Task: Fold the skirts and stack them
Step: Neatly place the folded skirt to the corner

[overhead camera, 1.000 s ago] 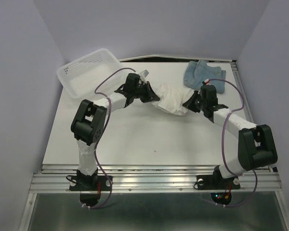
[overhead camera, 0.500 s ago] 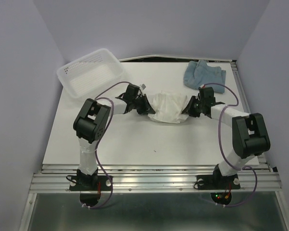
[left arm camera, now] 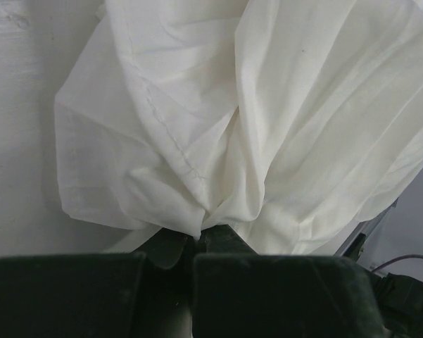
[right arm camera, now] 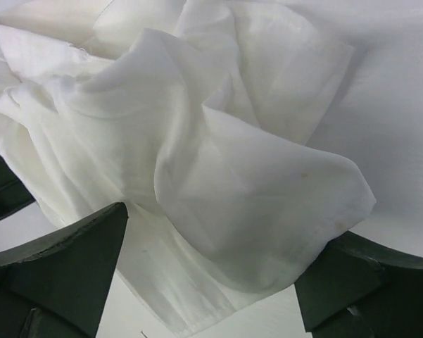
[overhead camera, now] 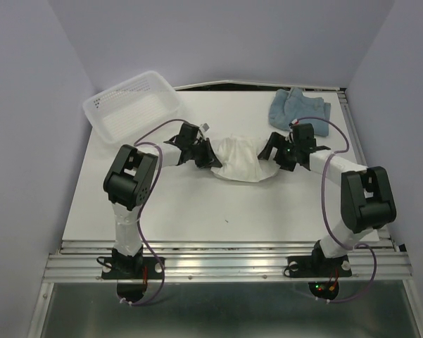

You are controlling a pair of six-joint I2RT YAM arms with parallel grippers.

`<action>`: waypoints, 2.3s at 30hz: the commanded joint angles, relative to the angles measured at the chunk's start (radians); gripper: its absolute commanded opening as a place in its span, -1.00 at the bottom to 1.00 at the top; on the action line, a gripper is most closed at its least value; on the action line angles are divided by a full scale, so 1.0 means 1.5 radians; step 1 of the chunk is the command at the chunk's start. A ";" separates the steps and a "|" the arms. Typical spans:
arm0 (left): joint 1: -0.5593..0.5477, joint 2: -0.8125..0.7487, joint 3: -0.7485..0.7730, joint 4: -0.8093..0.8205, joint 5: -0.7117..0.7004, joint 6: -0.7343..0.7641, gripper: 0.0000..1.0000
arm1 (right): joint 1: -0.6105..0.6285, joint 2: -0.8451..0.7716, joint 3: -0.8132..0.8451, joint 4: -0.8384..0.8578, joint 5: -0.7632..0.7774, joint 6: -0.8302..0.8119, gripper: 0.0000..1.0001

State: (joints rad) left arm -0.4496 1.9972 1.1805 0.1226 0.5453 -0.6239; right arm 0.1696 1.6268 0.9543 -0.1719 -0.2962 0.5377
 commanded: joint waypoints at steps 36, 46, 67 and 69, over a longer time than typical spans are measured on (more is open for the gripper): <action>-0.024 0.083 0.418 -0.033 -0.062 0.125 -1.00 | -0.065 0.035 0.186 0.117 0.009 -0.099 -0.99; -0.077 0.273 0.732 0.109 -0.056 0.117 -1.00 | -0.193 0.100 0.346 0.131 0.033 -0.133 -0.99; -0.131 0.627 0.967 0.476 -0.344 0.042 0.46 | -0.266 0.307 0.413 0.222 0.130 -0.167 -0.99; -0.123 0.634 0.964 0.477 -0.356 0.012 0.68 | -0.266 0.347 0.426 0.227 0.138 -0.156 -0.99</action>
State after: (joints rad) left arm -0.6605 2.9620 2.5423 0.6968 0.1116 -0.5446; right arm -0.2226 2.0865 1.5200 0.0746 -0.1432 0.3023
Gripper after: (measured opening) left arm 0.766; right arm 0.066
